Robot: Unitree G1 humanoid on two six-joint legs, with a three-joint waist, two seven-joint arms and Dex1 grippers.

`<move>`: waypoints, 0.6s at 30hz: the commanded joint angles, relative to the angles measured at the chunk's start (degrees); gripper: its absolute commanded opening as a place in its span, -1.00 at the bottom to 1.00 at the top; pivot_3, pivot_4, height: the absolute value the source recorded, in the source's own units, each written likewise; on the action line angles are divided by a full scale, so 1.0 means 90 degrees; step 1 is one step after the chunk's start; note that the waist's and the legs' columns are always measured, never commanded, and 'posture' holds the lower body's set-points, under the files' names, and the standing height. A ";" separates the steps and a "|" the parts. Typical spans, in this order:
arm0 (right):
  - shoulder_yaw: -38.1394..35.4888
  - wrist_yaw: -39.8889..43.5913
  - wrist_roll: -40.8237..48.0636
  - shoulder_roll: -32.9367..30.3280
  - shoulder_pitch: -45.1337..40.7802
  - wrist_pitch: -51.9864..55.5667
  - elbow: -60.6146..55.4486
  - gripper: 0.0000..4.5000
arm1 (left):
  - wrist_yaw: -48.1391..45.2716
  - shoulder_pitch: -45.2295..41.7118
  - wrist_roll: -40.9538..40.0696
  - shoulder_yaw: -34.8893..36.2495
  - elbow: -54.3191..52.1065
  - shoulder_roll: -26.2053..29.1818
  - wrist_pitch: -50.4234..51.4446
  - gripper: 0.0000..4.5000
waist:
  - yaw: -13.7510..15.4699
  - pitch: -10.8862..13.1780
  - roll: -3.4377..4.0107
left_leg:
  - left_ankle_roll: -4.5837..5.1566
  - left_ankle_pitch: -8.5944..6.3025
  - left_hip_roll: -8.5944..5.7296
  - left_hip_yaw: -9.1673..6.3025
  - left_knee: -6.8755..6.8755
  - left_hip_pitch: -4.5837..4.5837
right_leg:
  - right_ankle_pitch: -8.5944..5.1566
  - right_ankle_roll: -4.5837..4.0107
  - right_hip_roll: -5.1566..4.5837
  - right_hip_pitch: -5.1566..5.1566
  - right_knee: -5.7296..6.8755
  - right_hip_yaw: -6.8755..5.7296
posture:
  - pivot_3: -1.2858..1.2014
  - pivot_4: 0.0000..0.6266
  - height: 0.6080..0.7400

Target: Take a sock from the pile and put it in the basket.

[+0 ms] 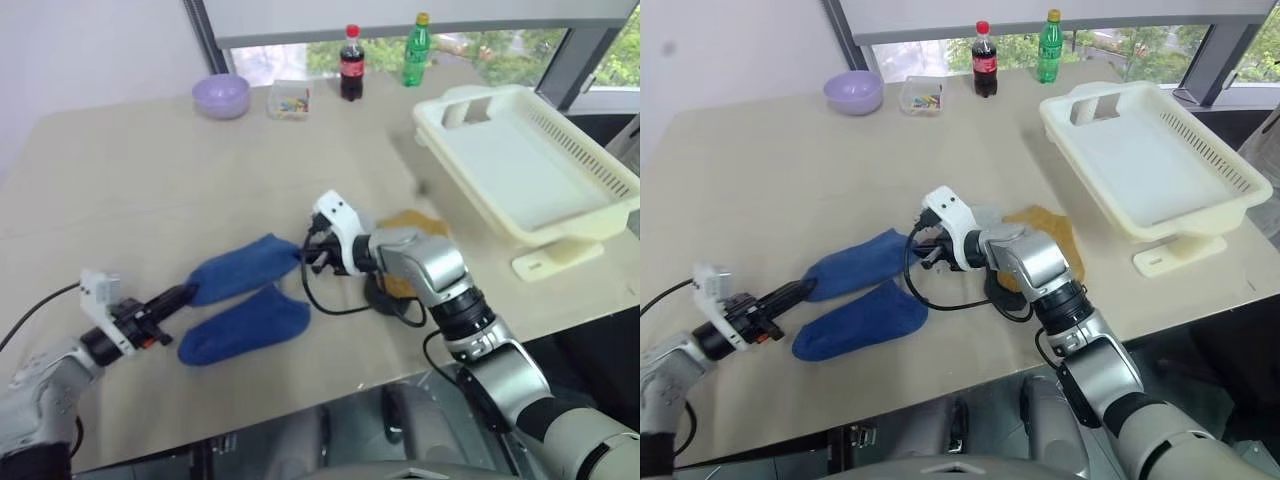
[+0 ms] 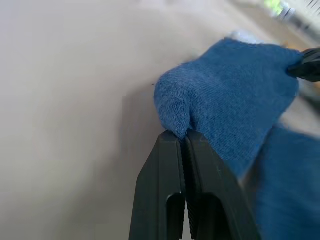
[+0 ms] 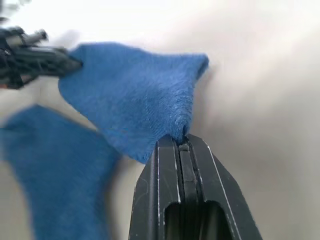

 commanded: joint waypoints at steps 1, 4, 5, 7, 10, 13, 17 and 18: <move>0.0003 0.0175 0.0432 -0.0105 0.0081 0.0345 -0.0955 -1.00 | 0.0123 0.0328 -0.0741 0.0574 -0.0827 -0.0141 0.0426 -0.98 | 0.0021 0.0000 -0.0001 | 0.0000 0.0000 0.0000 -0.0001 0.0001 0.0000 | 0.0000 0.0000 0.0000 0.0000 0.0001 0.0000 | 0.03 -0.52 0.88; 0.0133 0.0348 0.0794 -0.0383 0.0320 0.0756 -0.1584 -1.00 | 0.0450 0.0740 -0.1158 0.1022 -0.1574 -0.0443 0.0493 -0.98 | 0.0058 -0.0001 -0.0002 | -0.0001 0.0000 -0.0001 -0.0001 0.0001 0.0000 | -0.0013 -0.0020 -0.0004 0.0002 -0.0004 -0.0001 | 0.03 -0.52 0.88; 0.0129 0.0325 0.0880 -0.0402 0.0362 0.0861 -0.1668 -1.00 | 0.0502 0.0839 -0.1227 0.1113 -0.1692 -0.0492 0.0499 -0.98 | 0.0073 -0.0002 -0.0005 | -0.0001 0.0000 -0.0003 0.0001 0.0001 0.0001 | -0.0014 -0.0020 -0.0006 0.0003 -0.0002 0.0000 | 0.03 -0.52 0.88; 0.0123 0.0264 0.1036 -0.0404 0.0445 0.1053 -0.1797 -1.00 | 0.0530 0.1140 -0.1319 0.1222 -0.1976 -0.0551 0.0550 -0.98 | 0.0093 -0.0002 -0.0005 | -0.0001 0.0000 -0.0004 0.0002 0.0001 0.0002 | -0.0015 -0.0022 -0.0003 0.0003 -0.0003 -0.0001 | 0.03 -0.52 0.88; 0.0234 0.0222 0.1173 -0.0472 0.0591 0.1195 -0.1999 -1.00 | 0.0584 0.1723 -0.1445 0.1374 -0.2486 -0.0700 0.0589 -0.98 | 0.0097 -0.0002 -0.0005 | -0.0001 0.0000 -0.0002 0.0004 0.0001 0.0004 | -0.0016 -0.0023 0.0002 0.0002 -0.0001 0.0000 | 0.03 -0.52 0.88; 0.0262 0.0053 0.1254 -0.0371 0.0703 0.1306 -0.2024 -1.00 | 0.0551 0.2284 -0.1274 0.1411 -0.2849 -0.0882 0.0391 -0.98 | 0.0090 0.0000 -0.0002 | -0.0001 0.0000 0.0000 0.0007 0.0000 0.0003 | -0.0017 -0.0023 0.0003 0.0001 -0.0006 0.0001 | 0.03 -0.52 0.88; 0.0311 -0.0144 0.1331 -0.0261 0.0795 0.1371 -0.1985 -1.00 | 0.0551 0.2848 -0.1178 0.1418 -0.3194 -0.1114 0.0202 -0.98 | 0.0126 0.0000 -0.0003 | -0.0001 0.0000 -0.0001 0.0004 0.0000 0.0001 | -0.0018 -0.0024 0.0003 0.0001 -0.0007 -0.0001 | 0.03 -0.52 0.88; 0.0322 -0.0184 0.1345 -0.0240 0.0818 0.1390 -0.1989 -1.00 | 0.0474 0.2963 -0.1054 0.1394 -0.3173 -0.1161 0.0065 -0.98 | 0.0125 0.0000 -0.0002 | -0.0001 -0.0001 0.0000 0.0003 0.0000 0.0001 | -0.0018 -0.0024 0.0003 0.0001 -0.0008 -0.0002 | 0.03 -0.52 0.88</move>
